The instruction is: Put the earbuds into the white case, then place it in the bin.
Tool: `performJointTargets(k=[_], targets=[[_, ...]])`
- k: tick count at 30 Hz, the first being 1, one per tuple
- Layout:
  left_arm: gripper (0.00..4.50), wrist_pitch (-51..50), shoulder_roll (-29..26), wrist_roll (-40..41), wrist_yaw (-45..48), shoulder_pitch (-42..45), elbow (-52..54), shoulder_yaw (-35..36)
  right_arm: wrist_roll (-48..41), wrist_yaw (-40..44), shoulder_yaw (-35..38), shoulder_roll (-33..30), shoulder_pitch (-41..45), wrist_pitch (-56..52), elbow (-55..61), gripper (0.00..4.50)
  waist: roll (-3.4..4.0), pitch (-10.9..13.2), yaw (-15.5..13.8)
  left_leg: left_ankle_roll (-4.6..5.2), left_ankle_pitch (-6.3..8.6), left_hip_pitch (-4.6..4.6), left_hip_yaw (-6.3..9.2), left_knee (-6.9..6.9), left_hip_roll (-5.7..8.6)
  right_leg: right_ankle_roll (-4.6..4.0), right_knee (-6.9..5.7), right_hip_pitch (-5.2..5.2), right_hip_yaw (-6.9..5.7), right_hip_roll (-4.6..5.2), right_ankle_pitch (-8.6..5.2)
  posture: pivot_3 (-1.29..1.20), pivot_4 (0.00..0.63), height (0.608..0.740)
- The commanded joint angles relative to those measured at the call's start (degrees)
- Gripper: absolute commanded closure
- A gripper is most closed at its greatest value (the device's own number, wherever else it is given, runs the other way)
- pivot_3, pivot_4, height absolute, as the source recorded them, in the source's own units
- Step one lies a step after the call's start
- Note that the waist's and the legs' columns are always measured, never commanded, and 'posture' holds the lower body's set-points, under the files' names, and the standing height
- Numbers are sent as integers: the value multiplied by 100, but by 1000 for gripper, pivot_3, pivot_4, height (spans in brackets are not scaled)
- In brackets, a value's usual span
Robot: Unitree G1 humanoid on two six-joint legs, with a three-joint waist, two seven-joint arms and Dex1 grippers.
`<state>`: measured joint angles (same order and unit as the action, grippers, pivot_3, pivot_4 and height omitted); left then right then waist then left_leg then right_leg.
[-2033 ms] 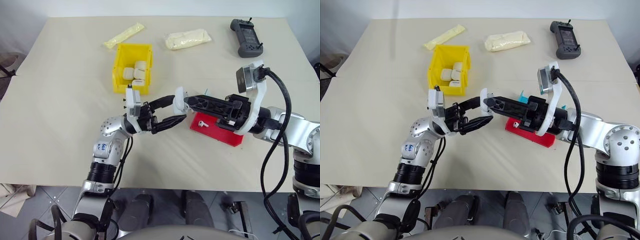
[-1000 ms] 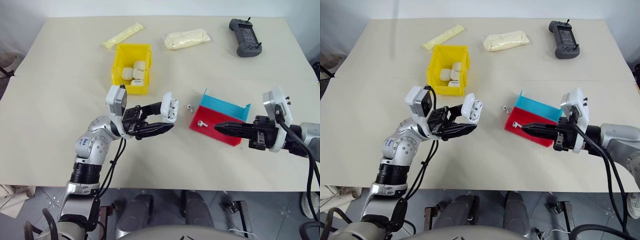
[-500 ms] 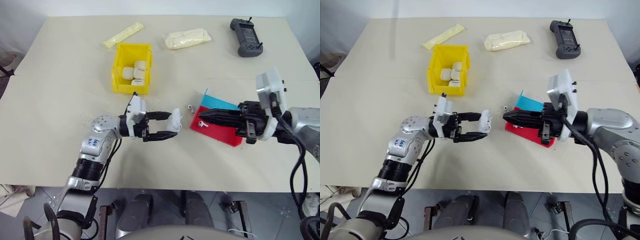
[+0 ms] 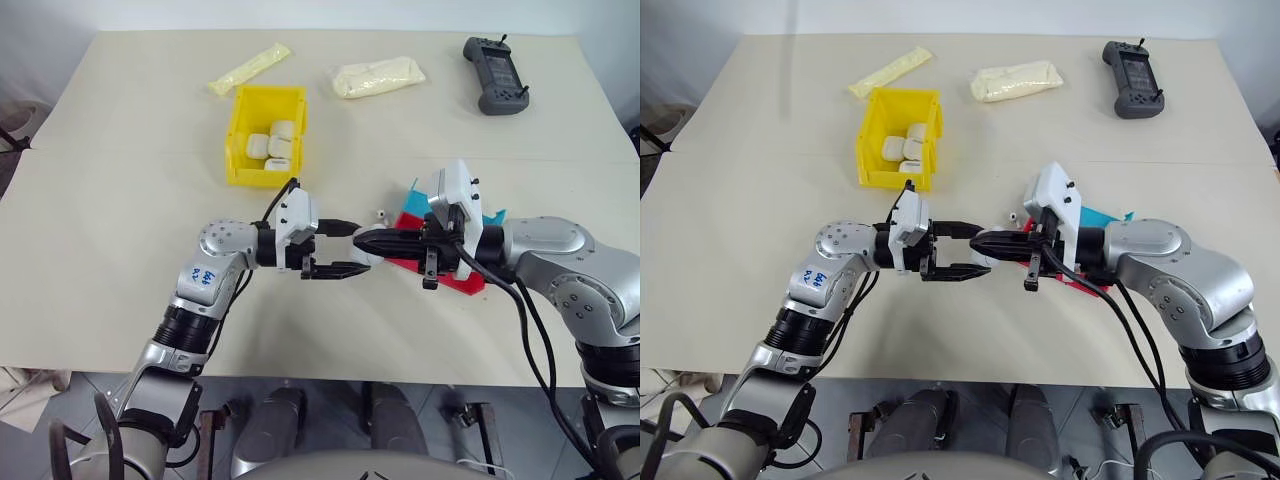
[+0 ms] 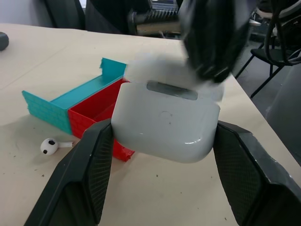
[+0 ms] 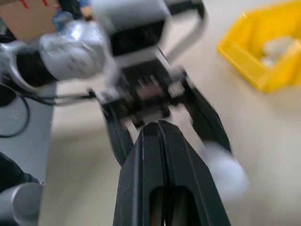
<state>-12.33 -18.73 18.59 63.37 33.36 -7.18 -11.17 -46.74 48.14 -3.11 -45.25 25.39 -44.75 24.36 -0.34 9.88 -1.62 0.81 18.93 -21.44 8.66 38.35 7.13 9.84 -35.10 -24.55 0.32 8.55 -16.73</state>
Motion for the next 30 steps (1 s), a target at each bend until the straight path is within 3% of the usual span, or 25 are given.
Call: performJointTargets(k=[1,8,11,14,19,23,30], targets=[[1658,11,-64,264,37,-91,384,234,38,316,551,-320,-472,138,8,4479,0,0,3,0,0,0,0,-1,0,0,0,0,0,0,0,0,150,740],[1658,-32,-100,564,-244,-472,752,708,-312,238,1652,148,-1137,694,142,4479,0,0,30,-3,-2,8,-8,-6,-8,0,-1,1,3,-5,0,0,150,740],[1658,38,-82,766,-654,-764,1001,1199,55,147,1773,246,-1354,1115,292,3906,0,0,19,-6,-3,14,-8,-6,-10,0,-5,3,4,-5,0,0,150,740],[1658,-193,107,1046,-1539,-1076,1496,1781,1125,429,1550,185,-1548,2342,367,2933,0,0,16,-5,-3,13,-7,-10,-8,0,-3,2,5,-5,0,0,150,740],[1658,-571,72,662,-2775,-1233,1713,2122,1213,251,1554,406,-1355,2581,239,1319,-1,0,8,-5,-3,19,-10,-7,-4,0,-5,7,8,-3,0,0,150,740],[1658,-890,98,502,-3640,-623,991,2320,1360,295,1458,417,-1452,2707,158,56,-1,1,-63,-6,-4,19,-4,-5,-3,0,-8,8,6,-3,0,0,150,740],[1658,-126,215,-316,-4054,1094,-1183,1917,1452,28,1377,566,-1395,2676,221,22,-4,1,-123,-6,-4,18,-5,0,2,0,-16,9,5,-3,0,0,150,740]])
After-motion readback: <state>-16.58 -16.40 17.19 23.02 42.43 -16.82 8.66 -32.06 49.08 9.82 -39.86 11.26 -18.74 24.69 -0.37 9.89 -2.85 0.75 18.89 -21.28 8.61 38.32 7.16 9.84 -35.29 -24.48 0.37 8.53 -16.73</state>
